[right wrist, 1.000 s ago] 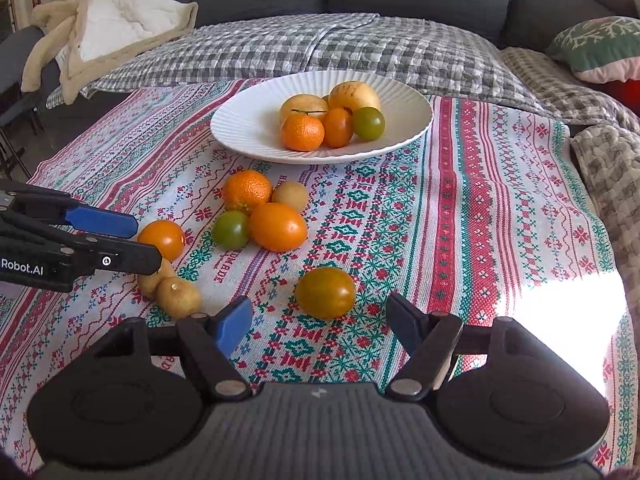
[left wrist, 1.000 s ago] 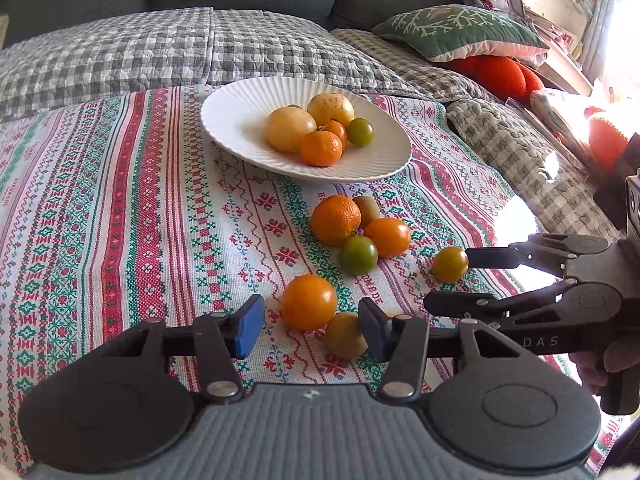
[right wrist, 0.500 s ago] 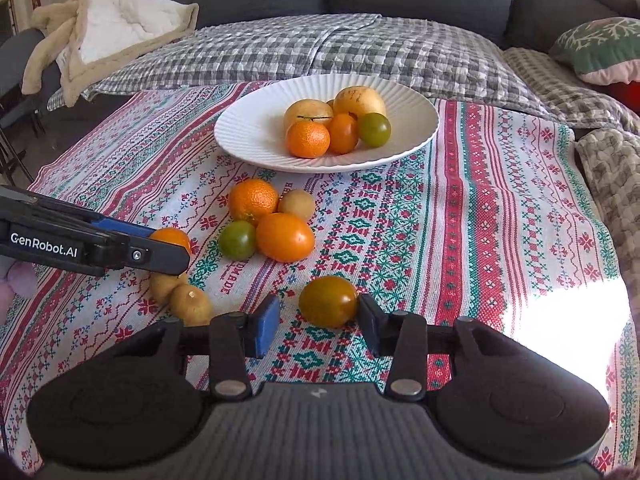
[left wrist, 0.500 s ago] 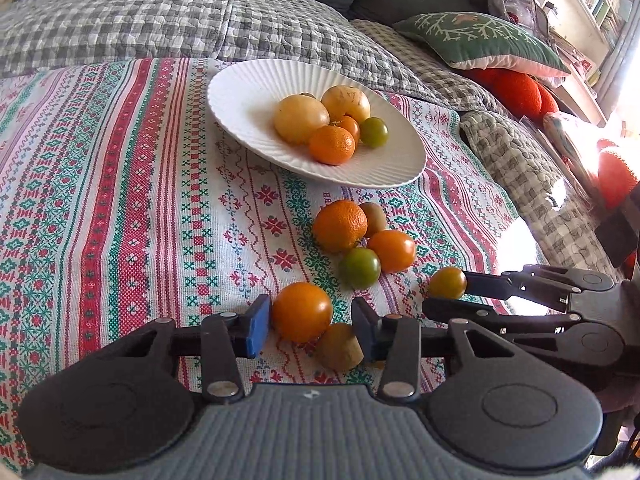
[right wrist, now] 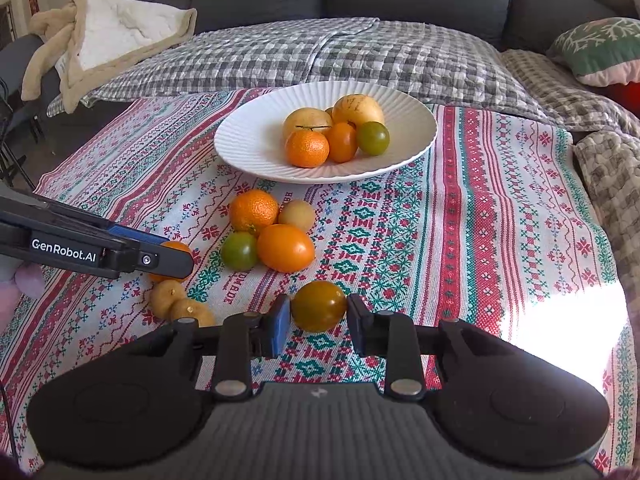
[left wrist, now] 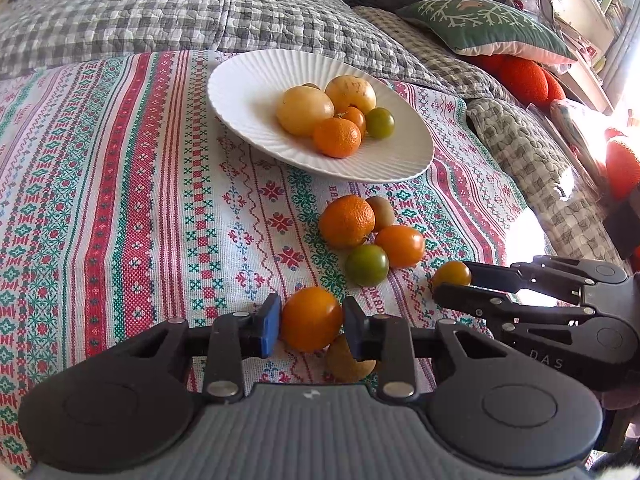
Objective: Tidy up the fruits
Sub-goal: 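Grasp an orange tomato with the left tool while the right tool grasps a dark orange-green tomato, then lift both held tomatoes and carry them over the white plate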
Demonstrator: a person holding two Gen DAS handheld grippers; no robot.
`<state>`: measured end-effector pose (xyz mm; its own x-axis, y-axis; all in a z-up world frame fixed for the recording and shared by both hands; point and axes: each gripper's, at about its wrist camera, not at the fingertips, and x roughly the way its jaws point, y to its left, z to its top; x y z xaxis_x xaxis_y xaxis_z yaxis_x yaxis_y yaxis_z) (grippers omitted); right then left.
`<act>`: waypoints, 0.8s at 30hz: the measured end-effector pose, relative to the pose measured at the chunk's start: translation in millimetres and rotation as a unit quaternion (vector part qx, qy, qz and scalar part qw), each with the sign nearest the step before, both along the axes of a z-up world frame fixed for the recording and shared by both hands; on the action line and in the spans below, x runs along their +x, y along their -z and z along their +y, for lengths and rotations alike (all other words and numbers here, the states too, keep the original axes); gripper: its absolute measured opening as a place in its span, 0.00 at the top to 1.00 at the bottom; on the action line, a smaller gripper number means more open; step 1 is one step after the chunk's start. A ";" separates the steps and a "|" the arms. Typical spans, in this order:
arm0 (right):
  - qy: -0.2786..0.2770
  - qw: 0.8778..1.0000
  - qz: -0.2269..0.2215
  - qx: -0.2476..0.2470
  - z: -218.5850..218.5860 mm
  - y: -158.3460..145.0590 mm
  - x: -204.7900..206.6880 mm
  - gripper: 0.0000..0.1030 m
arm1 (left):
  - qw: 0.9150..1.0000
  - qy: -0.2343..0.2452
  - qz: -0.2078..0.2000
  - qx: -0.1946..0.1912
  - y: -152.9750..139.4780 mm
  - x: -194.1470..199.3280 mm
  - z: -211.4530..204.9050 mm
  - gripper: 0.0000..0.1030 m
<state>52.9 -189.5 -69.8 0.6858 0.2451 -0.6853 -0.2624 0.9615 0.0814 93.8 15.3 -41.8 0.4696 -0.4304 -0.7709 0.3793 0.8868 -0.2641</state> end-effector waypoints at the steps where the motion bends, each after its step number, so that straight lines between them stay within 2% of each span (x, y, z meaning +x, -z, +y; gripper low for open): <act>1: 0.000 1.000 0.000 0.000 0.8 -0.1 0.4 0.73 | 1.000 0.002 0.000 0.002 0.0 0.3 -0.8 0.89; 14: -0.010 1.000 0.007 0.012 3.7 -5.6 5.2 0.76 | 0.999 0.003 -0.020 0.030 -2.5 -3.1 -6.7 0.90; 24: 0.000 0.999 0.003 0.043 -3.0 -16.7 5.6 0.76 | 0.999 -0.003 -0.038 0.027 -11.1 -4.4 -5.4 0.91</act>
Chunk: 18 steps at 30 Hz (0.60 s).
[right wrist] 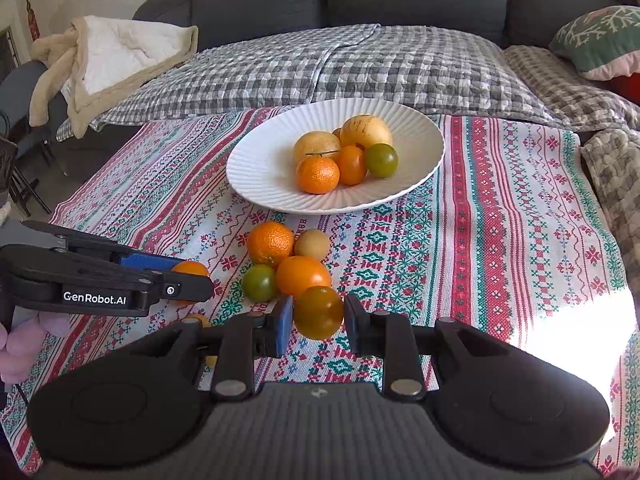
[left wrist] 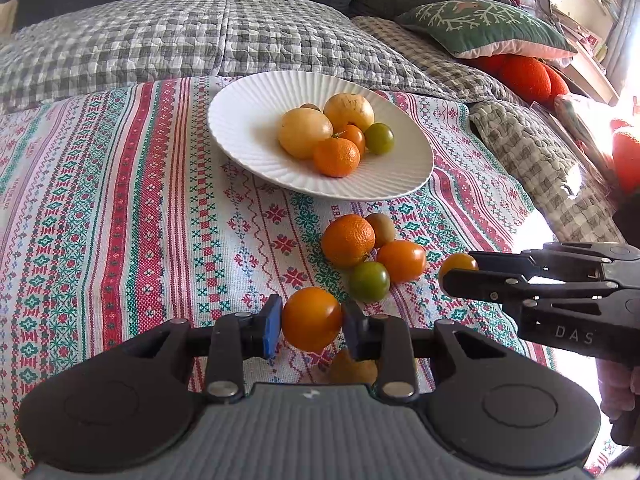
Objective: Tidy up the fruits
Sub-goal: 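Lift both held tomatoes and carry them over the white plate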
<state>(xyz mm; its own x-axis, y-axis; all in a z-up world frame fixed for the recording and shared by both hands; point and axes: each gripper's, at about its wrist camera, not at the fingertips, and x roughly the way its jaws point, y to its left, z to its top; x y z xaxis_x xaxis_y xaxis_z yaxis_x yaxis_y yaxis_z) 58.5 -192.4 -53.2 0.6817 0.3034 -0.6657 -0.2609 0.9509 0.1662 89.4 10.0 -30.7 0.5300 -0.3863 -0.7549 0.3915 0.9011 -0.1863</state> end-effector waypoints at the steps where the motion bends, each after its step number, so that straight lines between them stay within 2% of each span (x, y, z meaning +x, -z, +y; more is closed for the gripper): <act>1: 0.002 1.000 -0.001 0.003 -0.8 -1.3 0.3 0.76 | 1.000 0.000 -0.002 -0.001 -0.9 -0.1 -0.5 0.91; 18: 0.019 0.999 -0.038 0.020 2.8 -28.5 15.5 0.76 | 0.999 -0.017 -0.038 -0.014 -16.4 7.3 -2.2 0.91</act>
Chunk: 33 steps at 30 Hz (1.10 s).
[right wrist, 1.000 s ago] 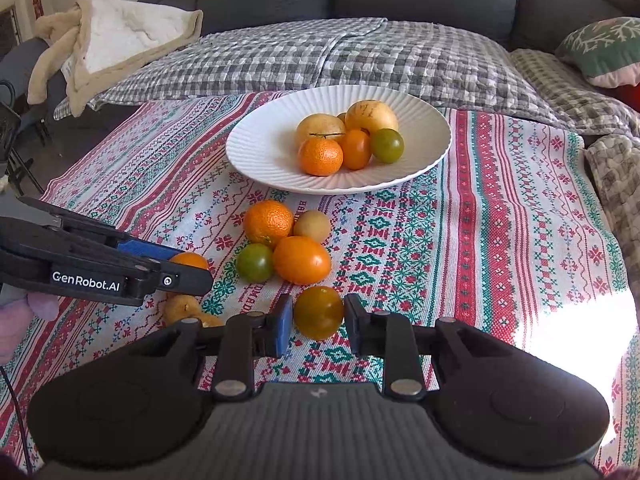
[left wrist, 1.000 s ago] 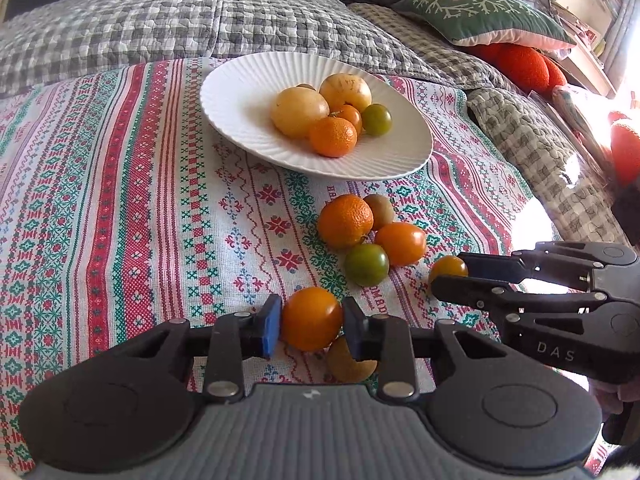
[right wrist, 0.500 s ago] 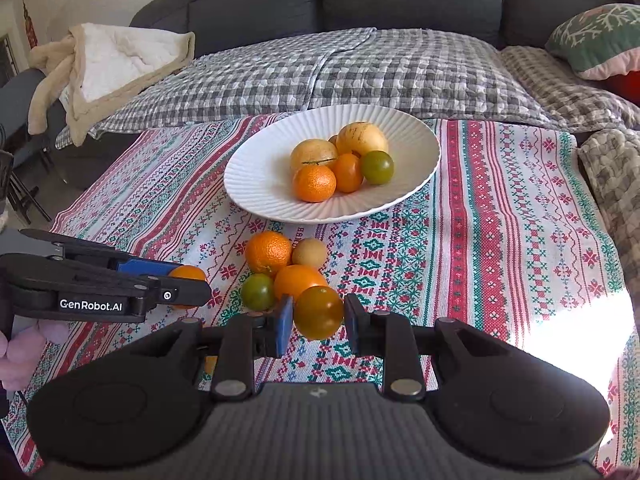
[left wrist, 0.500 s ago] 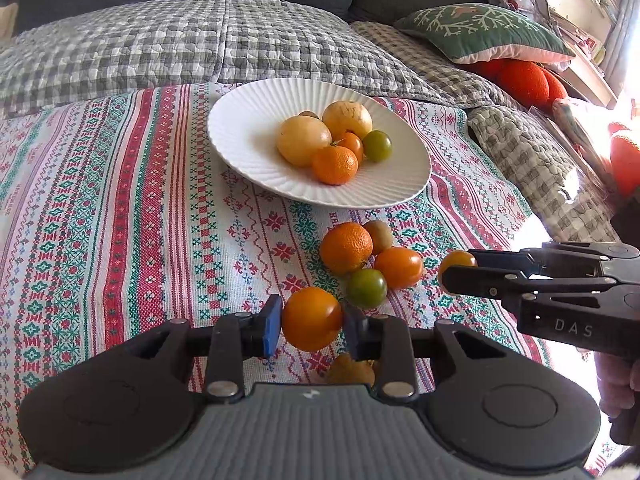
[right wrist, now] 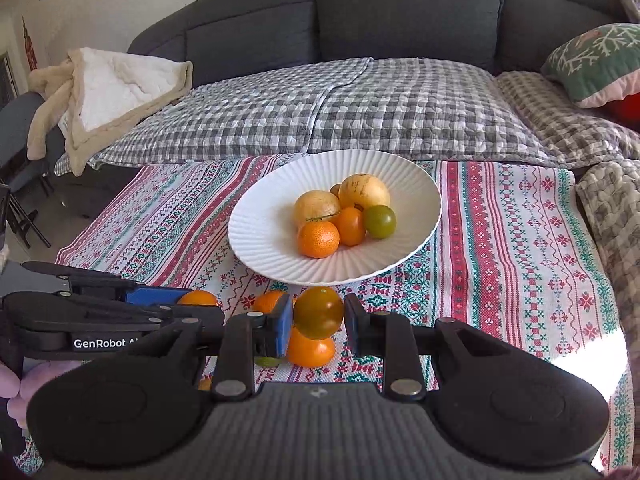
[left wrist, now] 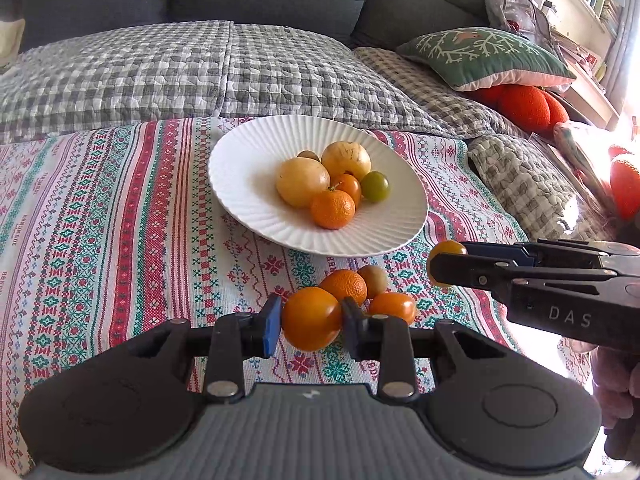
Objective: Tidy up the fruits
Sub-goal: 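Lift both held tomatoes and carry them over the white plate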
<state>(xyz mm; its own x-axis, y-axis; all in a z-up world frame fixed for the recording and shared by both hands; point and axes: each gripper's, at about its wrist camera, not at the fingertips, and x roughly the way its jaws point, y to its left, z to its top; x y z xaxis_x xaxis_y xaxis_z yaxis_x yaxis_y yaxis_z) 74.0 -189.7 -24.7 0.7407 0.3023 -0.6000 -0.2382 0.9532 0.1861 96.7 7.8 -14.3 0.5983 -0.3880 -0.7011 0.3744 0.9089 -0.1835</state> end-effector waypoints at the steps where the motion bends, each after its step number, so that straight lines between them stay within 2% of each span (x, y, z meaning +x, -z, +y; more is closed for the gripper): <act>1: 0.001 1.000 -0.001 0.001 -0.5 -1.3 1.6 0.76 | 1.000 -0.002 -0.001 -0.002 -0.9 0.2 0.2 0.91; 15: 0.024 0.999 0.007 0.043 -17.9 -8.6 28.6 0.76 | 0.999 -0.025 -0.031 -0.025 -9.3 6.1 -1.6 0.91; 20: 0.028 0.998 0.013 0.058 -25.2 -5.0 39.8 0.76 | 0.999 -0.028 -0.024 -0.022 -9.1 20.1 -2.7 0.91; 26: 0.028 0.997 0.019 0.066 -30.2 3.0 50.3 0.76 | 0.999 -0.037 -0.001 -0.038 -4.2 49.2 -4.6 0.91; 33: 0.029 0.997 0.025 0.070 -32.0 9.9 59.9 0.76 | 0.999 -0.040 0.001 -0.035 1.5 73.5 -17.6 0.91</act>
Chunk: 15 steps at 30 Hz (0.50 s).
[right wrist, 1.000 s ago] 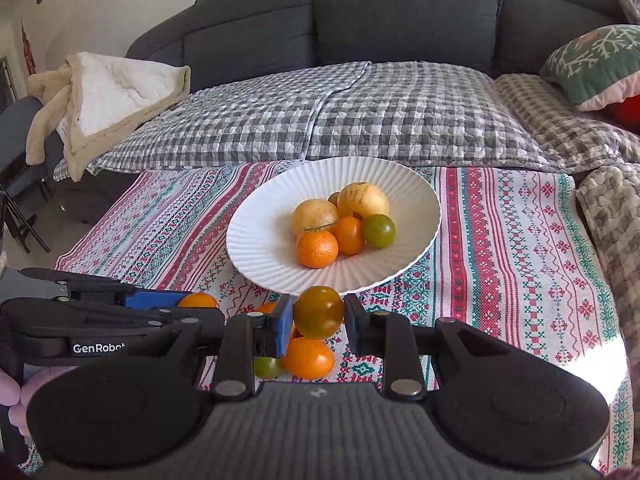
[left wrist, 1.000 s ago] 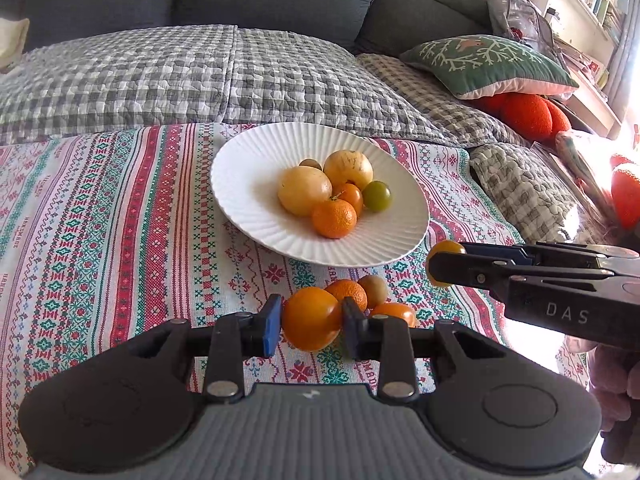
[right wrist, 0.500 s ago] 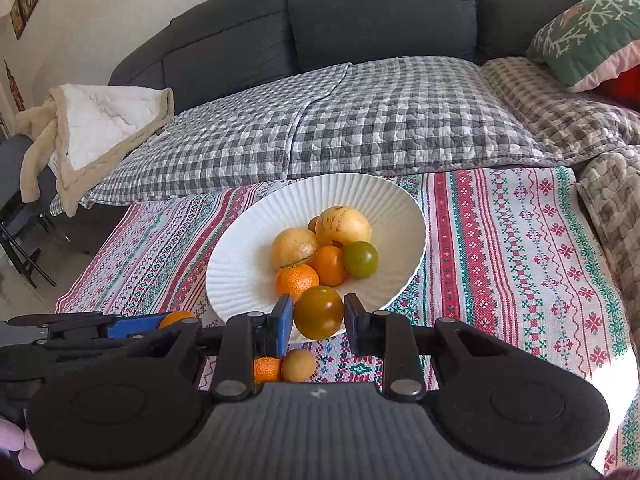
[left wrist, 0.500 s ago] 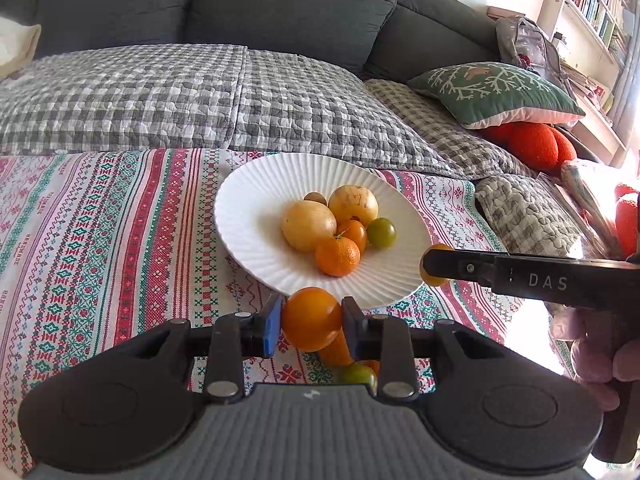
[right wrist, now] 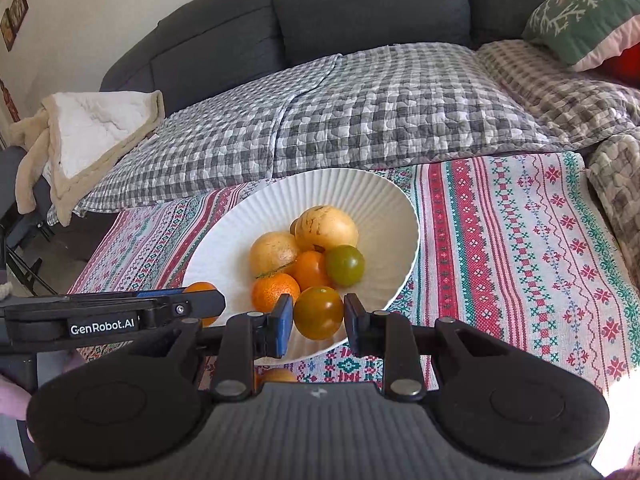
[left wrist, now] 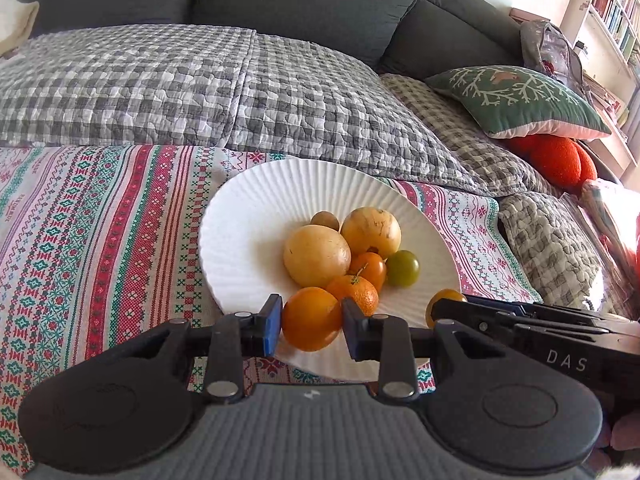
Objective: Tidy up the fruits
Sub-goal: 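Lift both held tomatoes and carry them over the white plate, then lower both tomatoes onto the plate and open both tools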
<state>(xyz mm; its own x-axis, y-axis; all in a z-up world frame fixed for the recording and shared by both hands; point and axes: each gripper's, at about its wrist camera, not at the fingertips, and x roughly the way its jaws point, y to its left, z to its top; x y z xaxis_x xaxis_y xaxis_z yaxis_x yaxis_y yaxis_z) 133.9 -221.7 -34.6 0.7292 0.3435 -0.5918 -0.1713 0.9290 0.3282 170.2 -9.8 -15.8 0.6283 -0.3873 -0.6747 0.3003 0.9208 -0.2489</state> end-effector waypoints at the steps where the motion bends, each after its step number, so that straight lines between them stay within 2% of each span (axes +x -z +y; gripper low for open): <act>1: 0.000 1.000 0.001 0.000 -0.5 0.8 1.1 0.76 | 1.000 -0.001 0.001 0.002 0.6 2.4 -1.4 0.91; 8: 0.008 1.000 0.004 0.007 -5.5 6.0 9.4 0.76 | 1.000 -0.008 0.012 0.010 5.8 18.1 -6.2 0.91; 15: 0.011 1.000 0.007 0.011 -6.3 10.5 13.9 0.76 | 1.000 -0.020 0.019 -0.004 7.8 25.5 -3.0 0.90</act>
